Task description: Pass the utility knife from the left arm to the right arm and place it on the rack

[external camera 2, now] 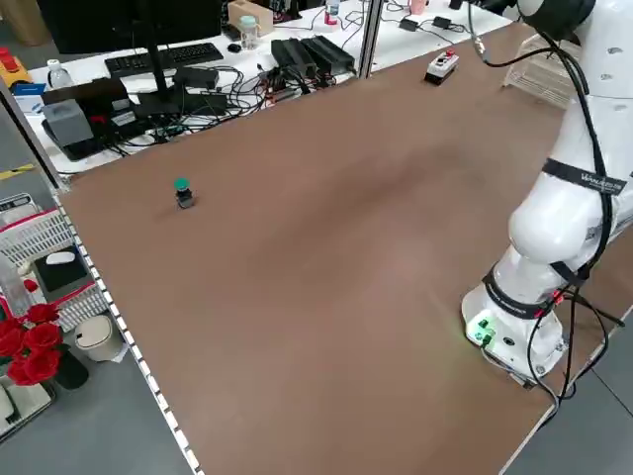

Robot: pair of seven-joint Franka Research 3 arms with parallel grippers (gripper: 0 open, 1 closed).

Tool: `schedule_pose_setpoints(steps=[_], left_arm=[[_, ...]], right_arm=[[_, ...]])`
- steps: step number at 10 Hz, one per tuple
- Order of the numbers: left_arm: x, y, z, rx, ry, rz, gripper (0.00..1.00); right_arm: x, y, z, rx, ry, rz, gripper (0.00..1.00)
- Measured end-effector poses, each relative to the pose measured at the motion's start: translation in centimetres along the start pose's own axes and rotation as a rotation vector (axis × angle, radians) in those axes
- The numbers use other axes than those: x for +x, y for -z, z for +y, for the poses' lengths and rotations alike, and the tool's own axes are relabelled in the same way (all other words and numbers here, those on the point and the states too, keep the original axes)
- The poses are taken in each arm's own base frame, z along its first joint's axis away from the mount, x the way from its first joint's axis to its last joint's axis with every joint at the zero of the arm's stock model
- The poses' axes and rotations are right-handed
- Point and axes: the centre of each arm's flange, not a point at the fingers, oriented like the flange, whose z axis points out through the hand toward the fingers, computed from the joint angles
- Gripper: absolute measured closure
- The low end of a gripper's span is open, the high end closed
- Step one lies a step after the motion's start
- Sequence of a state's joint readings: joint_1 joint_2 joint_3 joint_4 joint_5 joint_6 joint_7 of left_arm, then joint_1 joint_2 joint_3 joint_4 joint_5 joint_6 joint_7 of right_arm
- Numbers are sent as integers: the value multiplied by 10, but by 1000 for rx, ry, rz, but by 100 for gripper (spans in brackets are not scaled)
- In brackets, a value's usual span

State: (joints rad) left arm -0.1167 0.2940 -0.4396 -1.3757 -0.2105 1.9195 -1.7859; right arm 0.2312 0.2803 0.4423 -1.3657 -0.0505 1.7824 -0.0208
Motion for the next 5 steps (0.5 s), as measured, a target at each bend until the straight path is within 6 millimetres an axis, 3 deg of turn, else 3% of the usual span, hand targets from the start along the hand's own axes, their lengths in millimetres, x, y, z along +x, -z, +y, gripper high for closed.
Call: schedule_pose_setpoints(steps=[3, 5], left_arm=[[87, 55, 0, 35, -151, 56, 0], [142, 94, -8, 53, -258, 98, 0]], right_arm=[[-72, 0, 145, -127, -358, -78, 61], [-133, -21, 224, -120, -556, -149, 62]])
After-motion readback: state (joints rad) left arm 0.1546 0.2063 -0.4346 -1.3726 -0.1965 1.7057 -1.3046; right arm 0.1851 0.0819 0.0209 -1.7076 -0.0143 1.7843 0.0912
